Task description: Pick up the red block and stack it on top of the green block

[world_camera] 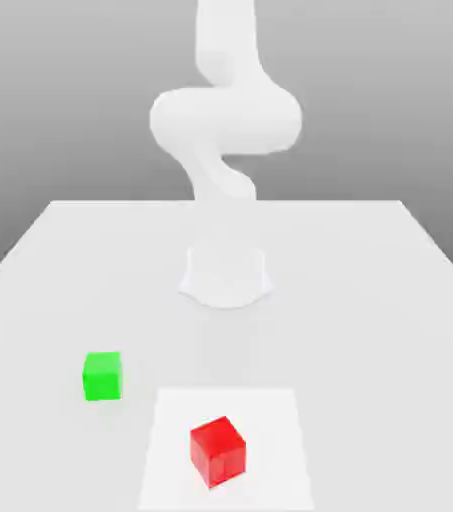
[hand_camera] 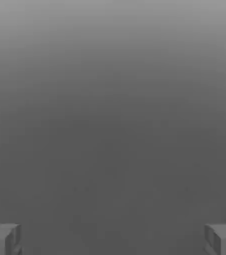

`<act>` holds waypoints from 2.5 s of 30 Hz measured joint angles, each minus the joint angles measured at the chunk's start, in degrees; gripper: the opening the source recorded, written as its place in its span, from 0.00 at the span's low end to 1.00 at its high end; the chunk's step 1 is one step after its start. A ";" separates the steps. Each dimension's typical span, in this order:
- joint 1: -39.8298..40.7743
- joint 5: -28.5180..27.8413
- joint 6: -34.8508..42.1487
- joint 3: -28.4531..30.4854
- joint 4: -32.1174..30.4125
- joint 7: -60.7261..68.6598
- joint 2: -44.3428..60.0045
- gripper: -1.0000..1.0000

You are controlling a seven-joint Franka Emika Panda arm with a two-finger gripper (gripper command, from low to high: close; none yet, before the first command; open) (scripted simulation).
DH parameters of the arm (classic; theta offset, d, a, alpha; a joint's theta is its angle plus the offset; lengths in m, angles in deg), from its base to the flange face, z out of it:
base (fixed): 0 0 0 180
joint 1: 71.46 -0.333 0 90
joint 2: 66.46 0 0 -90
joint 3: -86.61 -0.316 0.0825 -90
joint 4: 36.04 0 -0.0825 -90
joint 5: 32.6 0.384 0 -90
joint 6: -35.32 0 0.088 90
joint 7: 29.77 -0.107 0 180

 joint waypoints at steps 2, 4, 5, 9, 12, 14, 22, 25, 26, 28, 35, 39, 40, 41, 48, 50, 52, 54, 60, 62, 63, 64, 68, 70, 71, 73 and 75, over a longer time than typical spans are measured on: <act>-1.34 0.60 -2.02 1.38 -1.42 3.06 4.43 0.50; -2.53 1.22 -3.94 2.62 -2.77 6.02 8.66 0.50; -3.14 1.50 -4.89 3.24 -3.44 7.47 10.76 0.50; -5.10 2.80 -8.66 5.24 -6.09 13.35 19.11 0.50; -6.20 3.78 -11.50 6.33 -8.08 17.76 25.38 0.50; -6.52 4.31 -13.37 6.64 -9.40 20.60 29.55 0.50; -6.52 3.04 -21.08 7.12 -14.78 29.58 45.84 0.50; -5.79 3.93 -25.54 6.20 -14.77 31.49 51.94 0.50; -5.37 4.64 -27.23 5.63 -14.52 32.11 54.01 0.50; -4.13 5.98 -30.66 4.10 -13.94 33.16 58.15 0.50; -3.65 6.54 -32.01 3.49 -13.67 33.55 59.91 0.00; -4.82 4.16 -27.20 5.15 -14.58 31.84 54.07 0.00; -5.08 3.41 -25.53 5.58 -14.89 31.28 52.08 0.00; -5.20 2.67 -23.83 5.87 -15.22 30.72 50.07 0.00; 6.87 -6.52 -19.61 13.60 -24.27 49.31 36.37 0.00; 8.95 -8.91 -19.03 16.19 -27.28 55.92 32.71 0.00; 11.24 -11.41 -18.59 19.36 -30.32 62.40 29.15 0.00; 12.94 -12.96 -18.61 21.76 -32.60 67.43 26.77 0.00; 11.86 -10.82 -21.30 23.54 -33.22 70.81 28.41 0.00; 11.24 -9.78 -22.30 23.92 -33.19 71.51 29.38 0.00; 10.92 -9.24 -22.80 24.10 -33.17 71.88 29.88 0.00; 10.60 -8.68 -23.30 24.28 -33.15 72.24 30.39 0.00; 9.38 -6.34 -25.29 24.87 -33.09 73.81 32.53 0.00; 8.79 -5.11 -26.27 25.13 -33.07 74.65 33.63 0.00; 8.52 -4.48 -26.76 25.23 -33.05 75.08 34.19 0.00; 8.04 -3.17 -27.73 25.35 -33.03 75.98 35.32 0.00; 7.54 -1.84 -28.69 25.47 -33.01 76.89 36.47 0.00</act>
